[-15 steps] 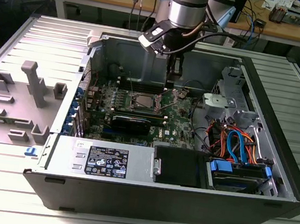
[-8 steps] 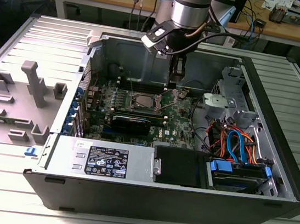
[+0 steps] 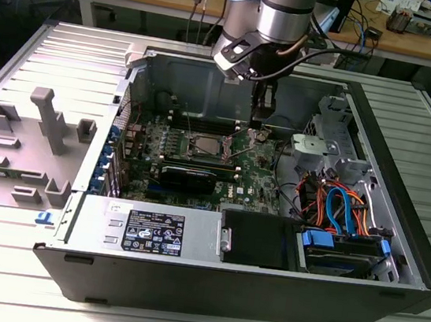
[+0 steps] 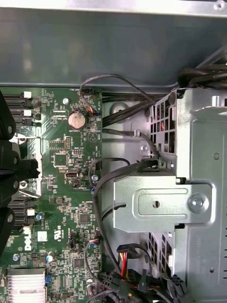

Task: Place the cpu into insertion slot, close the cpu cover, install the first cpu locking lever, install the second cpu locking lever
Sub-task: 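Close the cpu cover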

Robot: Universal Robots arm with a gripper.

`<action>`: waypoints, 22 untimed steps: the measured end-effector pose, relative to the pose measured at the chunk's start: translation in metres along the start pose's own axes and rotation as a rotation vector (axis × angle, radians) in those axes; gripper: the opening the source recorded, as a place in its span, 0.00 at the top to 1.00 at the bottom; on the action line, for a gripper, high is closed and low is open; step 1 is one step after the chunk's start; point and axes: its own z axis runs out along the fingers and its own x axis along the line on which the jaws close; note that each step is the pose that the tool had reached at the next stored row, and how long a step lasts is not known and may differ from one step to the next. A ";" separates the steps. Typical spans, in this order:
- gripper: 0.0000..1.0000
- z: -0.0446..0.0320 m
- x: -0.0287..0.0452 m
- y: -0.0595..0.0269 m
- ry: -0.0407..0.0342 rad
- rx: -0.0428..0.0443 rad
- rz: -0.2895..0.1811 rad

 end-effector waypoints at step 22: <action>0.89 0.0045 -0.0025 0.0232 0.0078 0.0308 -0.002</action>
